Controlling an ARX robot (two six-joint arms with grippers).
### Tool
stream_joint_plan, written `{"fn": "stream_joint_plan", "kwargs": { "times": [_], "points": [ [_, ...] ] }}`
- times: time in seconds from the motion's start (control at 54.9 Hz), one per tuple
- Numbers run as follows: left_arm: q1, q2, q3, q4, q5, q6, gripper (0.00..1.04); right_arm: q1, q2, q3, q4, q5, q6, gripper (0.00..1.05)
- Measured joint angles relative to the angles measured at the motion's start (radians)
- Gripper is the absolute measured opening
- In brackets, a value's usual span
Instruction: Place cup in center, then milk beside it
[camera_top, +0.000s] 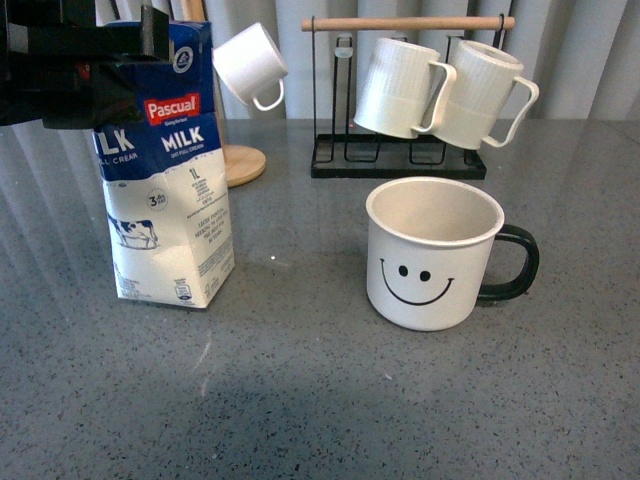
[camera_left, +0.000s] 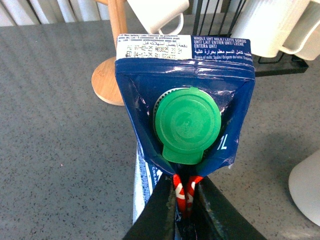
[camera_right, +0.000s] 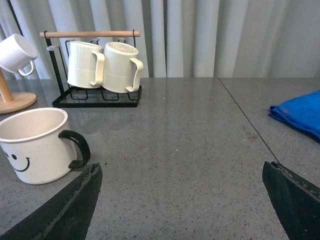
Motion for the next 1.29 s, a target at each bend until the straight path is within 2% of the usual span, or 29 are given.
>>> {"fn": "stream_joint_plan", "kwargs": {
  "times": [0.055,0.419,0.51,0.856,1.292],
  "points": [
    [-0.013,-0.015,0.000,-0.001,-0.010,0.000,0.02,0.000,0.000,0.000,0.000,0.000,0.000,0.98],
    [-0.085,-0.094,0.000,-0.010,-0.081,-0.035,0.02,0.000,0.000,0.000,0.000,0.000,0.000,0.98],
    [-0.142,-0.121,-0.001,-0.007,-0.140,-0.094,0.02,0.000,0.000,0.000,0.000,0.000,0.000,0.98],
    [-0.301,-0.108,-0.055,0.056,-0.254,-0.213,0.02,0.000,0.000,0.000,0.000,0.000,0.000,0.98],
    [-0.335,-0.035,-0.090,0.133,-0.308,-0.266,0.02,0.000,0.000,0.000,0.000,0.000,0.000,0.98]
  ]
}}
